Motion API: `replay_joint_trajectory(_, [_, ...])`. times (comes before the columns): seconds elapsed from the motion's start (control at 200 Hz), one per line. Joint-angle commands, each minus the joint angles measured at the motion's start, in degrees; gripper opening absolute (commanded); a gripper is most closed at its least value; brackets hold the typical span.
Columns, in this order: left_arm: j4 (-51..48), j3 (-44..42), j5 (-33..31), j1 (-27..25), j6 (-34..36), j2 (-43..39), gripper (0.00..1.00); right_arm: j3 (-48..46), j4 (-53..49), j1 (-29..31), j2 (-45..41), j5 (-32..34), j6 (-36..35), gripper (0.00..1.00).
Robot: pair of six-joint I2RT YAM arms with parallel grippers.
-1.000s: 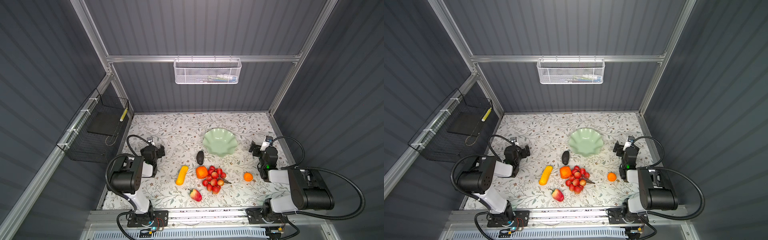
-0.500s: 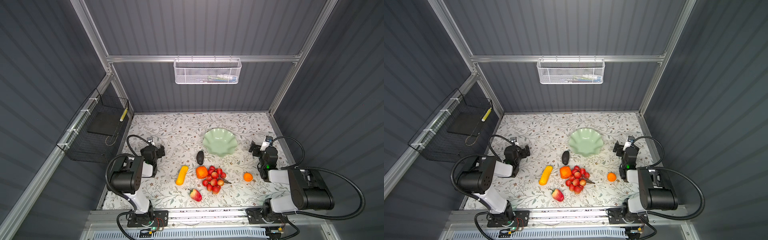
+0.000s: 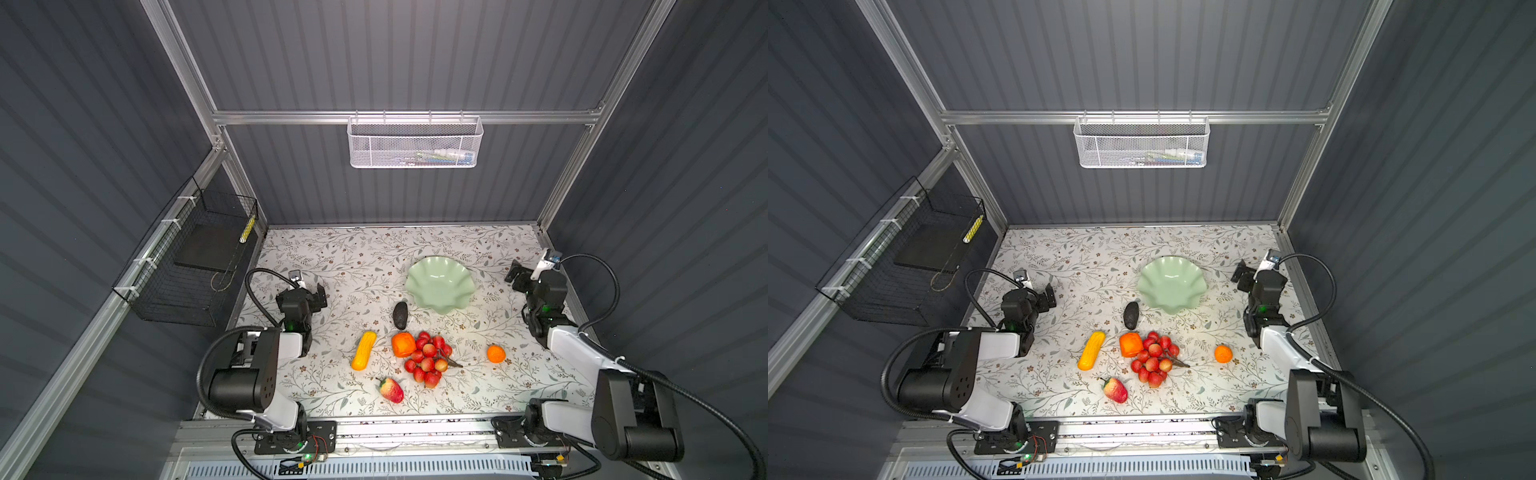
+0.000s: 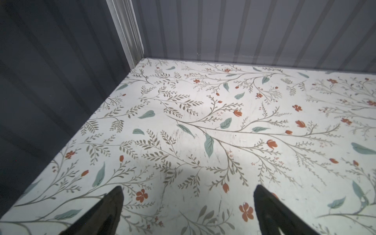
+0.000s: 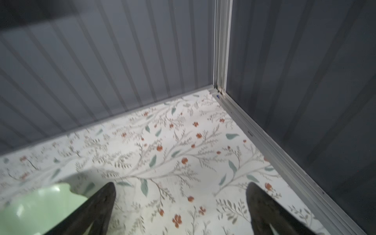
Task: Place and organize the fake fruits in the fruit bowl
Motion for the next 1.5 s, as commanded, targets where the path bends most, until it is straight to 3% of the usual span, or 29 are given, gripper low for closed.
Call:
replay_joint_trajectory(0.0, [-11.1,3.7,-0.9,-0.2,-4.3,-6.1,1.00,4.0,-18.6,-0.2,-0.9,-7.4,6.5,0.99])
replay_joint_trajectory(0.09, [-16.3,5.8,1.4,-0.1,-6.4,-9.6,1.00,6.5,-27.0,0.2,-2.3,-10.8,9.0,0.98])
replay_joint_trajectory(0.31, [-20.8,6.9,4.2,-0.2,-10.7,-13.8,1.00,10.9,-57.9,8.5,-5.4,-5.6,13.7,0.97])
replay_joint_trajectory(0.515, [-20.7,7.0,4.8,-0.1,-11.7,-14.8,1.00,6.8,-70.0,16.0,-9.8,-3.7,20.8,0.96])
replay_joint_trajectory(0.825, [-21.1,6.6,5.1,-0.2,-12.3,-13.4,1.00,-2.2,-69.4,21.1,-11.2,-6.9,29.2,0.84])
replay_joint_trajectory(1.19, [-21.2,5.9,5.0,-0.1,-12.4,-13.9,1.00,-5.7,-61.0,21.1,-7.9,-7.6,29.7,0.66])
replay_joint_trajectory(1.495, [-21.7,6.1,5.1,-0.1,-13.0,-14.0,1.00,-3.2,-61.7,21.2,-10.6,-5.2,26.9,0.42])
